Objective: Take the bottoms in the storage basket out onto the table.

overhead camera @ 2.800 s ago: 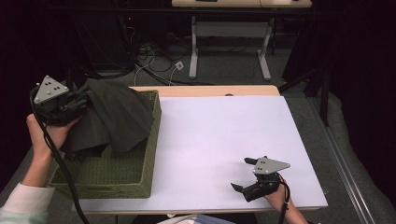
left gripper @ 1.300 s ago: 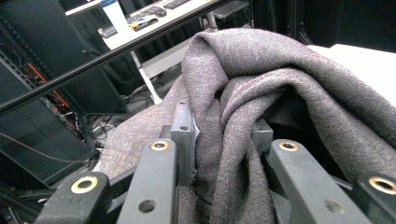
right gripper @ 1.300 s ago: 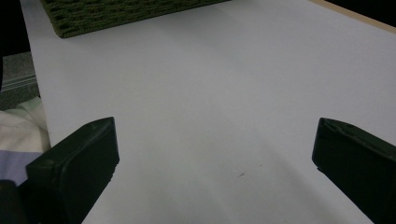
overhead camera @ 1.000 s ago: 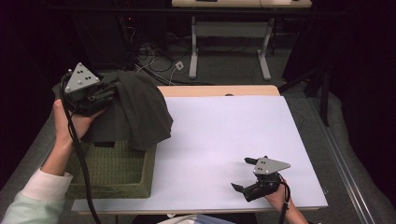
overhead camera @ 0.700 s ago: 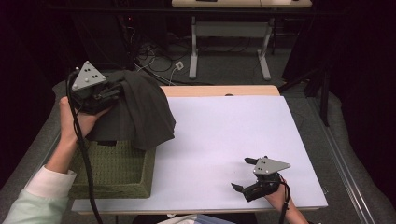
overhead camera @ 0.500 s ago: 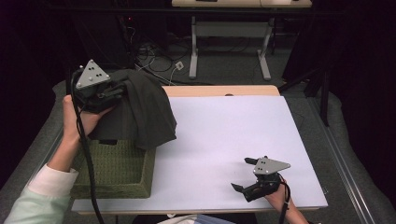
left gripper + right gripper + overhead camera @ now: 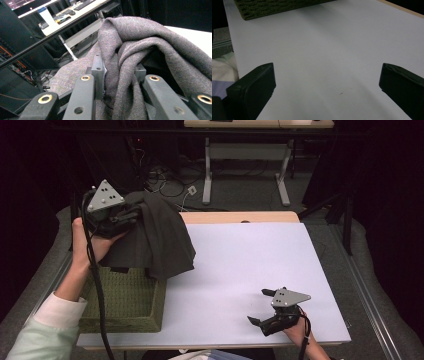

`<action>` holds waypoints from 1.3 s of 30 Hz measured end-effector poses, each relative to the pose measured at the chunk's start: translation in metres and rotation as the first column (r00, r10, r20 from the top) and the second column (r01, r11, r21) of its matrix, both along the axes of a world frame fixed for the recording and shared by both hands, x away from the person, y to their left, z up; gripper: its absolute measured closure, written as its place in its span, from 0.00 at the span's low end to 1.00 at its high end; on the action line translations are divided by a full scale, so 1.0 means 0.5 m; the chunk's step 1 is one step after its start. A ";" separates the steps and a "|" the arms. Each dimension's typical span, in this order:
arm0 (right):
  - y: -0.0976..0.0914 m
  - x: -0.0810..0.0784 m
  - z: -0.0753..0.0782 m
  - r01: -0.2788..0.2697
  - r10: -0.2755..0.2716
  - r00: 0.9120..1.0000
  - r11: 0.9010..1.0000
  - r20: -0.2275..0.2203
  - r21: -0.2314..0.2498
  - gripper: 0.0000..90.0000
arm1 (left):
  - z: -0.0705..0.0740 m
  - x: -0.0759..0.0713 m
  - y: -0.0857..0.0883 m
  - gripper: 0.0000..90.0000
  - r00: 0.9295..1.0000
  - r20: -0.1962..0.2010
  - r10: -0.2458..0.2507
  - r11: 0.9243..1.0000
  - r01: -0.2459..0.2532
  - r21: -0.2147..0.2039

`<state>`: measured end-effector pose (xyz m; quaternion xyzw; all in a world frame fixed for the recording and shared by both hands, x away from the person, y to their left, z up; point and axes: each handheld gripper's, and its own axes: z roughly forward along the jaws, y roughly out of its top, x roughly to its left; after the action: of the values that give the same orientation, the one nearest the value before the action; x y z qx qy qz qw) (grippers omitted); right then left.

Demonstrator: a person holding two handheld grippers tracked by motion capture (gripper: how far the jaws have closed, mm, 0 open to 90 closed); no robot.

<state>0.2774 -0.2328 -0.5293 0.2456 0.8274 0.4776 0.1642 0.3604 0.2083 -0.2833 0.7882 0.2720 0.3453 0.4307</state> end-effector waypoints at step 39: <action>-0.002 -0.002 0.001 0.003 -0.003 1.000 1.000 0.006 -0.001 0.00 | -0.023 0.027 -0.112 0.80 0.993 -0.028 -0.114 0.993 0.114 0.006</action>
<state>0.2763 -0.2337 -0.5288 0.2453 0.8269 0.4775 0.1674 0.3740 0.1523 -0.2949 0.8088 0.2311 0.3104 0.4428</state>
